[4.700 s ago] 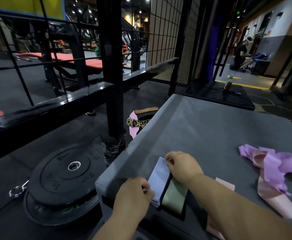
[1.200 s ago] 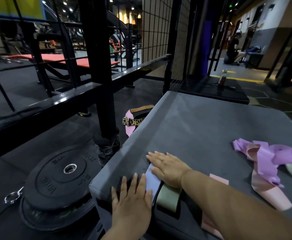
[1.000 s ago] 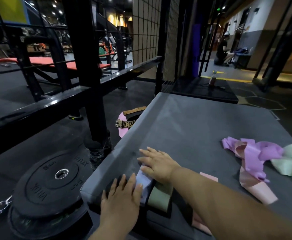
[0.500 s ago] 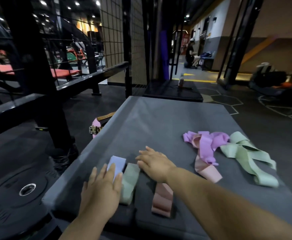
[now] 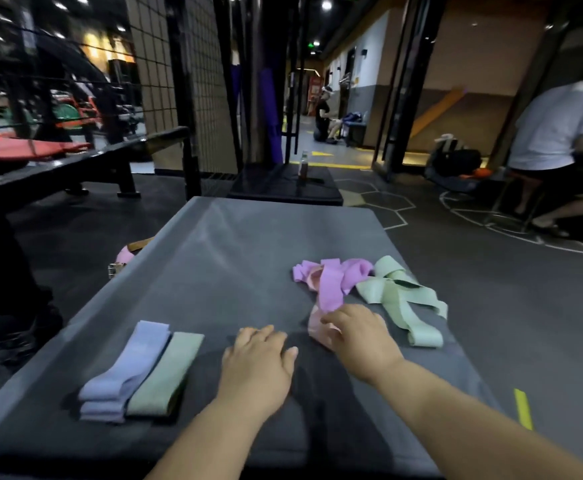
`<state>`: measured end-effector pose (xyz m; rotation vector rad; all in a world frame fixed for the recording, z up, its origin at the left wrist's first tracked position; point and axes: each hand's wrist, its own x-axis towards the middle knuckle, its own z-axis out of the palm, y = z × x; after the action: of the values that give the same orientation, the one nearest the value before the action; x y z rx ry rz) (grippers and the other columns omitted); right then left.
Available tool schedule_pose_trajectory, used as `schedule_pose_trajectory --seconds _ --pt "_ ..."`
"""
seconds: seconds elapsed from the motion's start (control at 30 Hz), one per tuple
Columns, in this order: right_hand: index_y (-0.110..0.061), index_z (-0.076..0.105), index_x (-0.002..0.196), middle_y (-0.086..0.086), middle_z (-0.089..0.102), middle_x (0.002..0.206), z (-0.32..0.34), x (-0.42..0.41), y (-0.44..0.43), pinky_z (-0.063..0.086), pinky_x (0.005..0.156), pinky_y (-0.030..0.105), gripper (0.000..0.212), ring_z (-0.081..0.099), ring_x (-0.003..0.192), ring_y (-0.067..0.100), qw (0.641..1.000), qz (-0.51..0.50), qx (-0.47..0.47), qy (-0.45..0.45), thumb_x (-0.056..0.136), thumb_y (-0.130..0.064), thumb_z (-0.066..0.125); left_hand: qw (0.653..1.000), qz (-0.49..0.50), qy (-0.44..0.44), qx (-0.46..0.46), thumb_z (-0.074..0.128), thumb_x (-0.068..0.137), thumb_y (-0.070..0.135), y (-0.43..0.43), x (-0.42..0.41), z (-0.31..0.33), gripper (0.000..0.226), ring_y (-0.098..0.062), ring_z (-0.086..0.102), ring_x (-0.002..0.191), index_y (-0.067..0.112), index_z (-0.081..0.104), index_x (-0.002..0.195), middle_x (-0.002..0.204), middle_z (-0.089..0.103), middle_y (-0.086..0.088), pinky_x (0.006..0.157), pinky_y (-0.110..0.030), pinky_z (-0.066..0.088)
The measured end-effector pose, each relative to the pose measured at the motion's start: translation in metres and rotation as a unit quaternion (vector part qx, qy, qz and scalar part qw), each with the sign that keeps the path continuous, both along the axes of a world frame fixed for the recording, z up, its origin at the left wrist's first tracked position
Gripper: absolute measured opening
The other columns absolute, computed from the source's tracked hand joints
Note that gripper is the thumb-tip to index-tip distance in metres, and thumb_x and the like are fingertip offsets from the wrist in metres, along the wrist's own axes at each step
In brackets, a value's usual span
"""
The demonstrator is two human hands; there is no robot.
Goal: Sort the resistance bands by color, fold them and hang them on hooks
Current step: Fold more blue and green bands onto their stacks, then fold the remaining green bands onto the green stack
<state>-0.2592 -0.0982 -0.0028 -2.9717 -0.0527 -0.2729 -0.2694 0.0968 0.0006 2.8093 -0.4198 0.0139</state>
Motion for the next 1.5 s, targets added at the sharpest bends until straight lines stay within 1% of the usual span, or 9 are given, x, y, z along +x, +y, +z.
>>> schedule_pose_trajectory --seconds 0.4,0.57,0.7,0.83,1.0,1.13,1.27,1.4,1.5 --pt "-0.039 0.024 0.15 -0.006 0.017 0.161 -0.033 -0.055 -0.124 0.03 0.11 0.048 0.06 0.029 0.142 0.023 0.964 -0.232 0.114 0.056 0.097 -0.046 0.049 0.992 -0.116 0.053 -0.012 0.035 0.1 0.05 -0.094 -0.004 -0.023 0.045 -0.014 0.031 0.133 0.033 0.041 0.141 0.145 0.042 0.018 0.105 -0.032 0.033" --pt "-0.035 0.058 0.127 -0.008 0.056 0.125 -0.036 -0.049 -0.139 0.042 0.095 0.034 0.032 0.051 0.119 0.02 0.972 -0.203 0.118 0.011 0.095 -0.033 0.057 0.989 -0.105 0.081 -0.062 0.039 0.1 0.049 -0.106 -0.002 -0.021 0.045 -0.014 0.028 0.137 0.033 0.043 0.141 0.144 0.044 0.013 0.109 -0.029 0.03" --pt "-0.033 0.061 0.118 -0.014 0.06 0.106 -0.028 -0.05 -0.131 0.04 0.078 0.024 0.023 0.055 0.097 0.01 0.973 -0.167 0.159 0.002 0.095 -0.032 0.057 0.977 -0.096 0.119 -0.148 0.043 0.1 0.045 -0.115 -0.004 -0.02 0.042 -0.012 0.033 0.134 0.029 0.048 0.138 0.141 0.048 0.008 0.109 -0.026 0.031" --pt "-0.042 0.059 0.098 -0.013 0.061 0.08 -0.02 -0.059 -0.105 0.046 0.074 0.021 0.011 0.057 0.078 0.003 0.949 -0.122 0.29 0.026 0.09 -0.037 0.065 0.935 -0.066 0.212 -0.275 0.046 0.099 0.044 -0.122 -0.008 -0.017 0.036 -0.003 0.051 0.106 0.031 0.053 0.131 0.123 0.058 0.014 0.089 -0.017 0.038" --pt "-0.04 0.063 0.09 -0.01 0.067 0.07 -0.022 -0.077 -0.079 0.051 0.074 0.022 0.017 0.059 0.065 -0.001 0.917 -0.052 0.388 0.071 0.086 -0.026 0.072 0.882 -0.031 0.3 -0.363 0.051 0.094 0.044 -0.118 -0.015 -0.016 0.019 -0.018 0.068 0.095 0.031 0.061 0.103 0.102 0.07 0.005 0.084 -0.04 0.058" --pt "-0.038 0.066 0.09 -0.009 0.072 0.071 -0.018 -0.082 -0.078 0.057 0.079 0.034 0.018 0.067 0.065 0.009 0.901 -0.015 0.418 0.119 0.089 -0.02 0.069 0.902 -0.009 0.286 -0.323 0.05 0.094 0.02 -0.104 -0.016 -0.016 0.015 -0.019 0.067 0.074 0.028 0.062 0.097 0.091 0.072 0.001 0.065 -0.034 0.054" --pt "-0.034 0.068 0.082 -0.006 0.072 0.075 -0.018 -0.076 -0.091 0.057 0.074 0.035 0.01 0.067 0.072 0.013 0.925 -0.088 0.365 0.05 0.088 -0.027 0.067 0.92 -0.041 0.299 -0.252 0.047 0.092 0.011 -0.088 -0.017 -0.01 0.025 -0.011 0.057 0.062 0.026 0.065 0.099 0.08 0.069 0.006 0.056 -0.023 0.043" --pt "-0.036 0.062 0.098 -0.011 0.064 0.093 -0.017 -0.063 -0.109 0.05 0.082 0.027 0.012 0.062 0.084 0.011 0.935 -0.134 0.329 -0.018 0.092 -0.026 0.062 0.928 -0.079 0.323 -0.169 0.049 0.089 0.011 -0.072 -0.02 0.0 0.032 -0.011 0.065 0.099 0.036 0.066 0.1 0.104 0.072 0.011 0.091 -0.028 0.049" --pt "-0.03 0.056 0.128 -0.013 0.049 0.12 -0.02 -0.052 -0.117 0.042 0.09 0.021 0.032 0.057 0.101 0.008 0.939 -0.116 0.324 -0.006 0.097 -0.023 0.056 0.932 -0.08 0.326 -0.135 0.049 0.078 0.022 -0.059 -0.018 0.004 0.031 -0.009 0.065 0.101 0.046 0.066 0.09 0.102 0.071 0.015 0.096 -0.033 0.049"
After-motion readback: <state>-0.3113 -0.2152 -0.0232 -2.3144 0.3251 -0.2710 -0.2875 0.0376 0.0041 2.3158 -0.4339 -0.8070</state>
